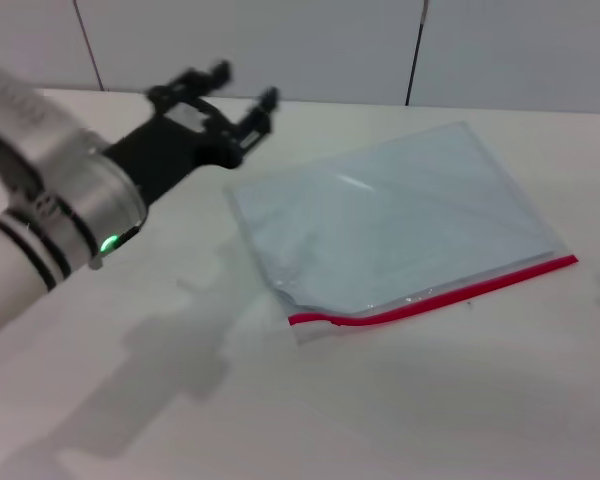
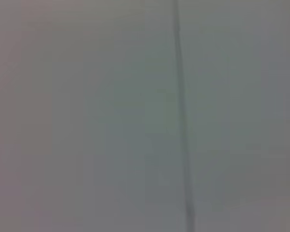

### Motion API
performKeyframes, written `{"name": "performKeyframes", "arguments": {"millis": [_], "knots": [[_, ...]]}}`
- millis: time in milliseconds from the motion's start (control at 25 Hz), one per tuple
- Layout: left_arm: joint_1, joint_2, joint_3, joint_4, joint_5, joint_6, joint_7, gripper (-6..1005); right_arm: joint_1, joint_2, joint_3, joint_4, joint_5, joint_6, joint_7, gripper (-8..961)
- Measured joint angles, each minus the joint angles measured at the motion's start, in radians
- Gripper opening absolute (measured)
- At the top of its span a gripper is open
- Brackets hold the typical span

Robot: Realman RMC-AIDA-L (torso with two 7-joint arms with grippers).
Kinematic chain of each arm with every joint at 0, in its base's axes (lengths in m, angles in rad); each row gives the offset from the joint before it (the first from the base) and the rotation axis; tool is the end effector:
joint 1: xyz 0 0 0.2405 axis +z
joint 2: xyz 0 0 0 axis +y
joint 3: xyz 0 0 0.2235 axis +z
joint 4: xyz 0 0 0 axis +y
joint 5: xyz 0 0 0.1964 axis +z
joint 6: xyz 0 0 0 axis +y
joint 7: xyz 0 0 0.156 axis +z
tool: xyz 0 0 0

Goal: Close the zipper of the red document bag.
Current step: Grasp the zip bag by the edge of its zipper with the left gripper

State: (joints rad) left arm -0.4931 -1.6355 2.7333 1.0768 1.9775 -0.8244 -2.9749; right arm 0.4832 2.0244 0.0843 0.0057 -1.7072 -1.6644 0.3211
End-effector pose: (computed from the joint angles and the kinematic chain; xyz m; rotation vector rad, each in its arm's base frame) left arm -0.1750 0.3333 -0.0024 -2.0531 -0.3841 -0.8000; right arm 0.2469 0.3048 0.0547 -1.6732 0.1615 1.0608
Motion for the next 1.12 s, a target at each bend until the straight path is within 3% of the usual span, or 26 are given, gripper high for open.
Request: {"name": "performKeyframes", "arguments": {"millis": [40, 160, 280, 360, 480, 680, 800, 920, 1120], "knots": [[-0.005, 0.037, -0.012, 0.073, 0.003, 0.073, 0.008, 614, 0.001, 0.000, -0.002, 0.000, 0.000, 0.000, 0.000, 816], [0.007, 0.106, -0.087, 0.258, 0.005, 0.320, 0.071, 621, 0.006, 0.001, -0.006, 0.000, 0.000, 0.007, -0.001, 816], [0.065, 0.119, -0.273, 0.409, 0.010, 0.698, 0.157, 621, 0.009, 0.002, -0.012, 0.000, 0.000, 0.016, -0.002, 816], [0.115, 0.090, -0.405, 0.484, 0.038, 0.952, 0.210, 618, 0.010, 0.002, -0.015, 0.000, 0.000, 0.019, -0.002, 815], [0.203, -0.009, -0.614, 0.593, 0.136, 1.294, 0.296, 614, 0.010, 0.002, -0.016, 0.001, 0.001, 0.025, -0.002, 815], [0.285, -0.245, -0.865, 0.716, 0.419, 1.772, 0.420, 613, 0.010, 0.002, -0.014, 0.000, 0.003, 0.025, -0.002, 815], [0.277, -0.336, -0.914, 0.730, 0.511, 1.922, 0.510, 613, 0.009, 0.002, -0.013, 0.000, 0.004, 0.025, -0.002, 816], [0.266, -0.364, -0.909, 0.741, 0.561, 1.992, 0.546, 613, 0.009, 0.002, -0.014, 0.000, 0.004, 0.025, -0.002, 816], [0.240, -0.365, -0.860, 0.739, 0.631, 2.022, 0.556, 614, 0.008, 0.002, -0.012, 0.000, 0.004, 0.025, -0.002, 815]]}}
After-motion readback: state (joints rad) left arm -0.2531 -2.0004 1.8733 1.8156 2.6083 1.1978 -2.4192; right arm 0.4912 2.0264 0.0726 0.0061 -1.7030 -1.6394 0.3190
